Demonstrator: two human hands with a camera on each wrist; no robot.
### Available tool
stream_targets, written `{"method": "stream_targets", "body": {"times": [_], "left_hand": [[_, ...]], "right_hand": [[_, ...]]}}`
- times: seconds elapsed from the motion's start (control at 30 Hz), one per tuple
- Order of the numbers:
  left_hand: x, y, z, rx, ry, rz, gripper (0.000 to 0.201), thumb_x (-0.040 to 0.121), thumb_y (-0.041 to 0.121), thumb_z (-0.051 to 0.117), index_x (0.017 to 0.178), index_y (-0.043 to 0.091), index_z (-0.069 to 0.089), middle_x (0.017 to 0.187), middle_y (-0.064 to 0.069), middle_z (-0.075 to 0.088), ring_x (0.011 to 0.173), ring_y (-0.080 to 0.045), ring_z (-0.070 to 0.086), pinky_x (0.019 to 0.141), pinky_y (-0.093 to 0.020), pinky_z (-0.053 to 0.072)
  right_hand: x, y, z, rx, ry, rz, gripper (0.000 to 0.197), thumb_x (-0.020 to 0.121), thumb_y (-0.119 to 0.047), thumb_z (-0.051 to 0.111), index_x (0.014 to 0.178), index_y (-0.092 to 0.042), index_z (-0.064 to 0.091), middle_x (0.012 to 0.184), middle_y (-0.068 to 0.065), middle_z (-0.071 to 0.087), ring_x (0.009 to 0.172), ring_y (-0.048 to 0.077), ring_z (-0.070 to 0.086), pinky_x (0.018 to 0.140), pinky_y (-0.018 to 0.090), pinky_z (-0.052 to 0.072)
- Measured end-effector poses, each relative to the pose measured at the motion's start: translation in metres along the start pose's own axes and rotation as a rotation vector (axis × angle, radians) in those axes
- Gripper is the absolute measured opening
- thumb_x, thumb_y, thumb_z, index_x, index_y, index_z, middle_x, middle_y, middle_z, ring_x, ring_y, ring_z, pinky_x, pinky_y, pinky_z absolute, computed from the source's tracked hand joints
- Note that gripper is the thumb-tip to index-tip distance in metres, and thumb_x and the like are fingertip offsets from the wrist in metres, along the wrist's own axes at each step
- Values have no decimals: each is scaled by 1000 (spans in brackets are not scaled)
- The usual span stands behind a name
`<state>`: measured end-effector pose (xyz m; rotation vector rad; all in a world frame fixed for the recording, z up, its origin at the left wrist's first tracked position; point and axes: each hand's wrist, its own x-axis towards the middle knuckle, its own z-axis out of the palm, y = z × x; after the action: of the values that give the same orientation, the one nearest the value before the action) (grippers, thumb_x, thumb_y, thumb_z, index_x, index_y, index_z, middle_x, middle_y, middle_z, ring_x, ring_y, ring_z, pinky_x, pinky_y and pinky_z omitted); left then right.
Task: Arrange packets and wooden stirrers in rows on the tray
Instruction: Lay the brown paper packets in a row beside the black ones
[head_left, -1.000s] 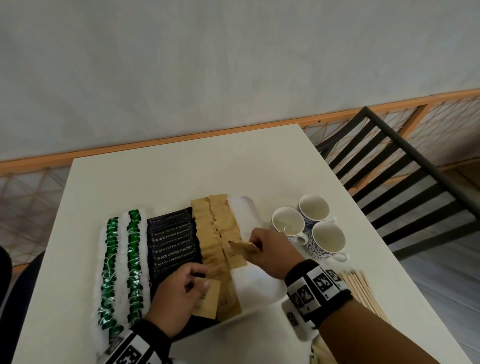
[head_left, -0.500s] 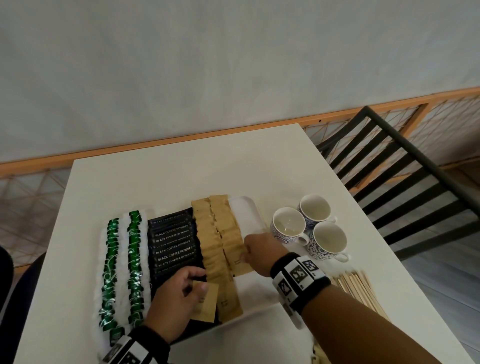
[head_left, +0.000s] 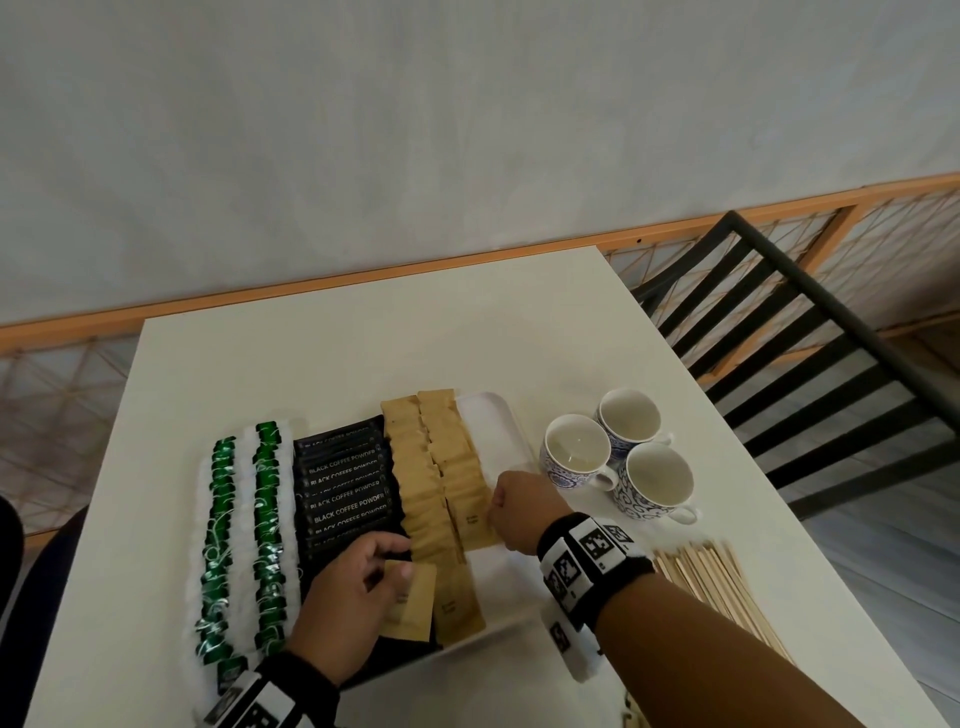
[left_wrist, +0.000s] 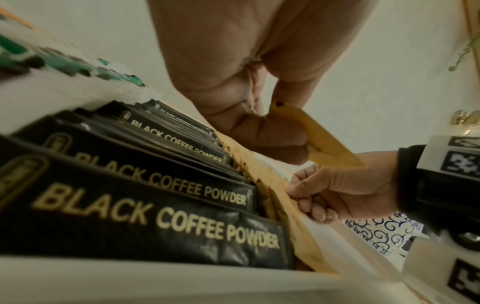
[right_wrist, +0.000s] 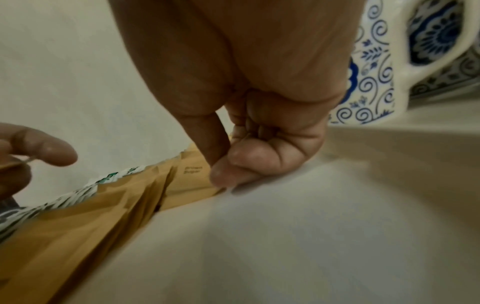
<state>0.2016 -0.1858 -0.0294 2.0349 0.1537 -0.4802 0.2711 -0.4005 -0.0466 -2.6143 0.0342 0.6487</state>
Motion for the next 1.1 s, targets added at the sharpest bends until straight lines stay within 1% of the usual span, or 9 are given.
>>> {"method": "stream_targets", "body": {"times": [0.27, 0.37, 0.47, 0.6, 0.7, 0.77, 0.87, 0.93, 1.1], "left_hand": [[3, 0, 0, -262, -60, -82, 45, 85, -9, 61, 113, 25, 54, 101, -3, 71, 93, -15, 68, 77, -30, 55], [5, 0, -1, -315, -51, -80, 47, 83, -12, 62, 113, 23, 54, 98, -9, 71, 90, -19, 70, 72, -30, 56], [5, 2, 1, -326, -38, -68, 43, 82, -11, 63, 111, 19, 56, 92, -15, 70, 85, -24, 70, 65, -27, 55], [2, 9, 9, -289, -82, -31, 37, 81, -11, 66, 107, 13, 60, 78, -18, 65, 68, -20, 69, 59, -27, 55], [1, 8, 11, -207, -58, -8, 29, 83, -4, 67, 104, 14, 61, 74, -18, 69, 67, -24, 70, 62, -34, 58], [0, 4, 9, -167, -16, 3, 25, 85, -2, 66, 101, 17, 62, 73, -12, 70, 69, -25, 71, 67, -38, 59], [0, 0, 6, -172, 36, -13, 23, 86, -1, 65, 100, 16, 63, 76, -14, 69, 70, -23, 72, 65, -35, 59], [0, 1, 6, -171, 39, -13, 22, 86, -1, 65, 100, 16, 62, 77, -15, 68, 69, -22, 72, 63, -32, 58], [0, 4, 8, -163, 27, -16, 21, 88, 0, 63, 100, 16, 62, 78, -14, 69, 69, -22, 72, 63, -31, 58]], "right_hand": [[-3, 9, 6, 258, 31, 68, 21, 85, -26, 58, 97, -11, 48, 100, 11, 63, 89, 29, 65, 74, 32, 53], [-16, 6, 4, 321, 68, -17, 21, 90, -36, 59, 84, -19, 48, 86, 1, 60, 79, 20, 62, 65, 24, 48], [-35, -8, 1, 474, -82, -154, 29, 87, -48, 64, 83, -20, 56, 82, -4, 63, 62, 6, 58, 58, 17, 47], [-47, -12, 8, 436, -160, -247, 21, 82, -35, 75, 78, -19, 62, 72, -5, 60, 65, 11, 57, 69, 32, 52], [-45, 2, 7, 454, -154, -155, 25, 83, -30, 74, 81, -8, 62, 72, -1, 62, 62, 11, 61, 70, 32, 54], [-41, 13, 3, 398, -96, -91, 21, 84, -27, 72, 75, -14, 59, 74, -1, 61, 68, 16, 62, 72, 31, 53], [-34, 23, 2, 194, -6, -32, 35, 84, -30, 70, 62, -24, 45, 69, -7, 51, 76, 18, 54, 59, 16, 39], [-30, 22, 3, 131, 5, -26, 39, 84, -31, 69, 60, -24, 40, 67, -9, 44, 77, 17, 48, 55, 15, 30], [-23, 10, 8, 89, -14, 0, 39, 85, -34, 69, 62, -23, 39, 83, -1, 53, 82, 16, 48, 71, 22, 34]]}}
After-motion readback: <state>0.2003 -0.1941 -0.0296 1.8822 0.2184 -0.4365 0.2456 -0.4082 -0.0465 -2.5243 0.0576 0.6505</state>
